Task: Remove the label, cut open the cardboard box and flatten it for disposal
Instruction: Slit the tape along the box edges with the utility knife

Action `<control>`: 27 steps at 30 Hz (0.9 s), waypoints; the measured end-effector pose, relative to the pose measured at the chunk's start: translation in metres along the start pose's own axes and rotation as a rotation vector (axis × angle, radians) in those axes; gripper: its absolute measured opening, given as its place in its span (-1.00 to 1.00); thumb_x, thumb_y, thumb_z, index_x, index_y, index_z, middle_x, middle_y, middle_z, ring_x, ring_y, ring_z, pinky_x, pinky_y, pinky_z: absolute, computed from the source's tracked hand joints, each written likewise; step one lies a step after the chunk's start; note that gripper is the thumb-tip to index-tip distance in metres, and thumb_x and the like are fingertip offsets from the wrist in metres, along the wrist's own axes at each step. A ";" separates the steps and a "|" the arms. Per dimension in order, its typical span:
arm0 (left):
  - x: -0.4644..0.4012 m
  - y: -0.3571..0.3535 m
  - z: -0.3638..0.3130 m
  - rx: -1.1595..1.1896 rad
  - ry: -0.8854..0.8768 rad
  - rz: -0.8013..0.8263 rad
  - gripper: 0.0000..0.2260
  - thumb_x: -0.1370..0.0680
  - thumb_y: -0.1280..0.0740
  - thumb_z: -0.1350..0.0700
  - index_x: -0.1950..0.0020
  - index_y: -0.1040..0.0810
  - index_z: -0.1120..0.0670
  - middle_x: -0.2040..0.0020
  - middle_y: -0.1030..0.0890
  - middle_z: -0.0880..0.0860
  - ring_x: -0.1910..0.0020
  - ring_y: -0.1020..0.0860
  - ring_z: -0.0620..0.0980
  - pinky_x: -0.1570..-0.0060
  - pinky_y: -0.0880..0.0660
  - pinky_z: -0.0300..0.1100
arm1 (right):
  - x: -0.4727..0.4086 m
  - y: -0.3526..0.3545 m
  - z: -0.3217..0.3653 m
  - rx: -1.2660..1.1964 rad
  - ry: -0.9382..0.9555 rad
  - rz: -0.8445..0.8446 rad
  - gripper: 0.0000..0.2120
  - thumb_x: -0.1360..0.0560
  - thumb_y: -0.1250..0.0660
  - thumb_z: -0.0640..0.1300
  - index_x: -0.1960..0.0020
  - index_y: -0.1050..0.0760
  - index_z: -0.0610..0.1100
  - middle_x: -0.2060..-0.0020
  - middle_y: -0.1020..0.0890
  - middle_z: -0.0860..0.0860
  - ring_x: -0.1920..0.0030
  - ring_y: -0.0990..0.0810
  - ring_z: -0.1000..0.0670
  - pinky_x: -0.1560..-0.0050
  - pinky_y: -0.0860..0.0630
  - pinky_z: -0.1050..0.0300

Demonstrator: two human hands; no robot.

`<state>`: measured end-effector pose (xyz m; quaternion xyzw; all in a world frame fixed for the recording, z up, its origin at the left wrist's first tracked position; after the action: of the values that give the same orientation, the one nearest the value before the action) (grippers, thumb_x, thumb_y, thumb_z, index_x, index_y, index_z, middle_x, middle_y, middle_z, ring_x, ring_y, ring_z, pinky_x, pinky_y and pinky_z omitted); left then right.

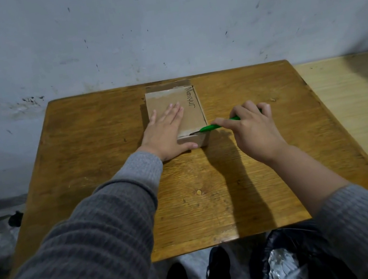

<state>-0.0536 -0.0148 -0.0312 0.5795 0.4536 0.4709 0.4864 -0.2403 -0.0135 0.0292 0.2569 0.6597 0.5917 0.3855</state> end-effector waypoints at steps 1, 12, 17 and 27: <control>0.000 -0.002 0.000 -0.011 -0.003 -0.012 -0.06 -0.44 -0.16 -0.43 -0.57 0.17 0.08 -0.59 0.14 0.01 -0.56 0.13 -0.04 -0.50 0.19 0.06 | -0.001 -0.001 0.002 0.002 0.003 0.000 -0.57 -0.53 -0.19 -0.23 -0.28 -0.46 0.18 0.09 -0.51 -0.02 -0.03 -0.40 -0.13 0.00 -0.16 -0.06; 0.001 -0.001 0.002 -0.020 0.007 -0.041 -0.05 -0.43 -0.19 -0.42 -0.58 0.14 0.07 -0.59 0.11 -0.01 -0.55 0.11 -0.07 -0.49 0.19 0.02 | -0.002 0.009 -0.015 0.044 0.020 0.051 -0.56 -0.54 -0.16 -0.25 -0.28 -0.45 0.18 0.06 -0.50 -0.01 -0.03 -0.38 -0.10 -0.06 -0.15 -0.06; 0.002 -0.001 0.001 -0.010 0.013 -0.067 -0.05 -0.43 -0.19 -0.43 -0.58 0.14 0.06 -0.59 0.10 -0.02 -0.55 0.11 -0.08 -0.50 0.19 0.03 | 0.003 0.015 -0.032 0.031 -0.007 0.075 -0.58 -0.55 -0.17 -0.23 -0.29 -0.46 0.16 0.07 -0.51 -0.01 -0.03 -0.38 -0.10 0.00 -0.15 -0.03; 0.015 0.010 0.022 0.045 0.017 -0.049 -0.02 -0.40 -0.24 -0.43 -0.58 0.11 0.06 -0.59 0.09 -0.03 -0.55 0.14 -0.09 -0.49 0.25 0.09 | -0.009 0.014 0.003 -0.110 0.044 0.021 -0.59 -0.55 -0.19 -0.18 -0.31 -0.44 0.18 0.08 -0.53 0.04 -0.01 -0.38 -0.06 0.10 0.01 0.09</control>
<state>-0.0293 -0.0039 -0.0210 0.5748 0.4823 0.4535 0.4810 -0.2345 -0.0161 0.0445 0.2291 0.6318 0.6367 0.3782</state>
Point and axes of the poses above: each hand's wrist, its own x-axis away from the middle knuckle, its own y-axis out of the back of the hand, z = x × y, the point moved 6 cm from there along -x, towards the middle knuckle
